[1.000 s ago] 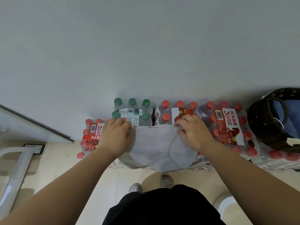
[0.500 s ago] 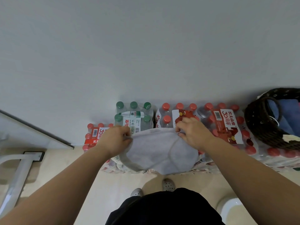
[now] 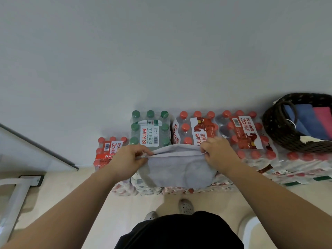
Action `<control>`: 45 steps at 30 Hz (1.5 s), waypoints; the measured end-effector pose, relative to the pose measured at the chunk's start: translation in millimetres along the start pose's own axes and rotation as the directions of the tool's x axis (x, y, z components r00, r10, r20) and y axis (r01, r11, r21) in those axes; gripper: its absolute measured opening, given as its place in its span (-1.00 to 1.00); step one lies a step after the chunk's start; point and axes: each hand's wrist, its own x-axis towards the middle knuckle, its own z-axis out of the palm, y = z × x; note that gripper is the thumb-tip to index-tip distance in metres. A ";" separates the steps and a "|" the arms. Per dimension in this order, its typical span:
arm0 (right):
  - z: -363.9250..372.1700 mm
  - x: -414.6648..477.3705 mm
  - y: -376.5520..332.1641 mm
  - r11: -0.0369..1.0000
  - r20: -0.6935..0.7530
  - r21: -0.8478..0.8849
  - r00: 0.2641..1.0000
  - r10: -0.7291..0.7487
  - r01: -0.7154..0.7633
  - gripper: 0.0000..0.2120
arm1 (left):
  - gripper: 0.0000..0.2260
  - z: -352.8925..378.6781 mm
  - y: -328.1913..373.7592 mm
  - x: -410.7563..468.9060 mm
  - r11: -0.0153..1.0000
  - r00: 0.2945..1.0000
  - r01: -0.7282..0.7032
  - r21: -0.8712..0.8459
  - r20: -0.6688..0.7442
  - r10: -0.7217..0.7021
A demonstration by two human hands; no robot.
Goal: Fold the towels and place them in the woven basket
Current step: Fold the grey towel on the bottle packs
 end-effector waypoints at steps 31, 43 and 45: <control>-107.9 -124.3 34.5 0.796 0.325 0.603 0.896 -0.302 0.049 -0.71 | -0.71 -18.5 94.6 -92.8 0.996 0.993 0.030 -0.085 -0.109 -0.039; -122.7 -136.1 54.8 0.812 0.305 0.564 0.878 -0.369 0.146 -0.93 | -0.87 5.7 110.7 -150.9 0.965 0.960 0.111 -0.236 -0.226 -0.166; -129.7 -137.0 55.3 0.806 0.276 0.570 0.887 -0.370 0.159 -0.95 | -0.87 4.2 111.9 -153.0 0.971 0.954 0.114 -0.210 -0.250 -0.166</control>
